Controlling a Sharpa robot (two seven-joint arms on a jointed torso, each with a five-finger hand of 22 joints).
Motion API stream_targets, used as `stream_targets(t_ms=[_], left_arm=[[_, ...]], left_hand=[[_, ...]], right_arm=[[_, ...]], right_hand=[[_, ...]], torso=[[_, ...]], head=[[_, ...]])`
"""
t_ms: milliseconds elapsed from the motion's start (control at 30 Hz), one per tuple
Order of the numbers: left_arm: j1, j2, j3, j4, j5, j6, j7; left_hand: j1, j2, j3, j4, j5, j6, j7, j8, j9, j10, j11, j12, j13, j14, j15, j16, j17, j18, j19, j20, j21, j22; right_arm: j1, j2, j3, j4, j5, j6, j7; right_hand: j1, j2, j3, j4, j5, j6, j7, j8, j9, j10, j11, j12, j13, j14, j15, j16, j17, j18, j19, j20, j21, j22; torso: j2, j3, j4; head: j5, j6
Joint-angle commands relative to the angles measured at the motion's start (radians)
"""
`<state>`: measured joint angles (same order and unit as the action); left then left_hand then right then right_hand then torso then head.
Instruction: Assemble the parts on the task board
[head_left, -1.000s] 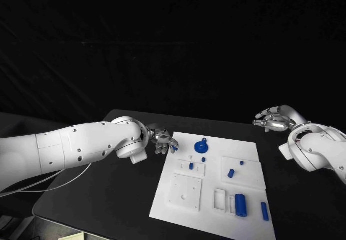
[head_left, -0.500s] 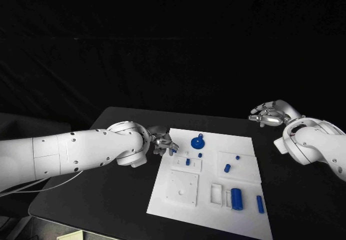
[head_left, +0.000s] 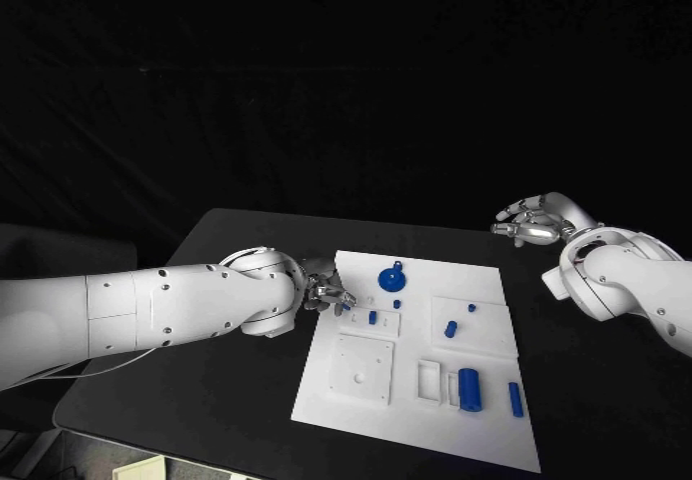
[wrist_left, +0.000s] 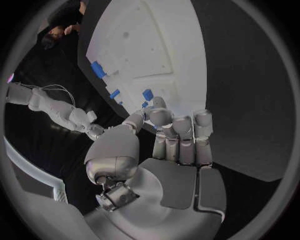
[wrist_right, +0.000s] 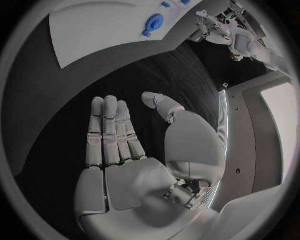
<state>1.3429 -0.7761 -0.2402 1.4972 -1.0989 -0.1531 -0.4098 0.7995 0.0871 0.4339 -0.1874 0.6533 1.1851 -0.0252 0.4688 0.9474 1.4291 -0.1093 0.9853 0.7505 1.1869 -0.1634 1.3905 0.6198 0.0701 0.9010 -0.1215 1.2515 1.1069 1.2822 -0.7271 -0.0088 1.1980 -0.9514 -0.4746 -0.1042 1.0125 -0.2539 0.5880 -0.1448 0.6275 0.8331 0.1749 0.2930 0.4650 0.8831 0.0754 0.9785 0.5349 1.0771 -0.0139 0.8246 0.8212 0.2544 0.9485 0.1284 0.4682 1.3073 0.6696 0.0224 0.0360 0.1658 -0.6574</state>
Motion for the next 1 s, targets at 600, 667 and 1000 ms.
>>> stream_targets(t_ms=[600,667,1000], left_arm=[[-0.019,0.050,0.001,-0.053,-0.024,0.042,-0.002],[-0.019,0.053,0.001,-0.055,-0.024,0.047,-0.002],[-0.028,0.067,0.001,-0.072,-0.026,0.044,0.004]], left_hand=[[-0.012,0.016,0.059,-0.045,0.043,-0.015,-0.008,0.016,0.136,-0.028,-0.032,0.030,0.002,0.042,-0.079,0.015,0.009,0.023,0.006,-0.150,0.014,0.003],[-0.012,0.016,0.059,-0.045,0.041,-0.015,-0.008,0.015,0.138,-0.028,-0.032,0.030,0.002,0.042,-0.079,0.015,0.009,0.023,0.005,-0.150,0.015,0.003],[-0.012,0.015,0.060,-0.045,0.040,-0.015,-0.007,0.013,0.141,-0.028,-0.032,0.031,0.001,0.042,-0.079,0.015,0.009,0.023,0.005,-0.150,0.015,0.003]], right_arm=[[0.000,0.006,0.000,0.001,-0.001,0.015,0.014],[0.000,0.006,0.000,0.001,-0.001,0.015,0.014],[0.000,0.006,0.000,0.001,-0.001,0.015,0.013]], right_hand=[[-0.002,0.013,0.002,-0.005,0.008,-0.001,0.007,0.000,-0.002,-0.009,0.000,0.005,-0.003,-0.007,0.001,-0.003,-0.002,0.007,0.000,0.003,-0.002,0.024],[-0.002,0.013,0.002,-0.005,0.008,-0.001,0.007,0.000,-0.002,-0.009,0.000,0.005,-0.003,-0.007,0.001,-0.003,-0.002,0.007,0.000,0.003,-0.002,0.024],[-0.002,0.014,0.002,-0.005,0.008,-0.001,0.007,0.000,-0.002,-0.009,0.000,0.005,-0.004,-0.007,0.001,-0.003,-0.002,0.007,0.000,0.003,-0.002,0.024]], torso=[[0.001,-0.0007,0.0012],[0.000,-0.0003,0.0011],[0.000,-0.0010,0.0005]], head=[[-0.006,-0.014],[-0.007,-0.014],[-0.009,-0.018]])
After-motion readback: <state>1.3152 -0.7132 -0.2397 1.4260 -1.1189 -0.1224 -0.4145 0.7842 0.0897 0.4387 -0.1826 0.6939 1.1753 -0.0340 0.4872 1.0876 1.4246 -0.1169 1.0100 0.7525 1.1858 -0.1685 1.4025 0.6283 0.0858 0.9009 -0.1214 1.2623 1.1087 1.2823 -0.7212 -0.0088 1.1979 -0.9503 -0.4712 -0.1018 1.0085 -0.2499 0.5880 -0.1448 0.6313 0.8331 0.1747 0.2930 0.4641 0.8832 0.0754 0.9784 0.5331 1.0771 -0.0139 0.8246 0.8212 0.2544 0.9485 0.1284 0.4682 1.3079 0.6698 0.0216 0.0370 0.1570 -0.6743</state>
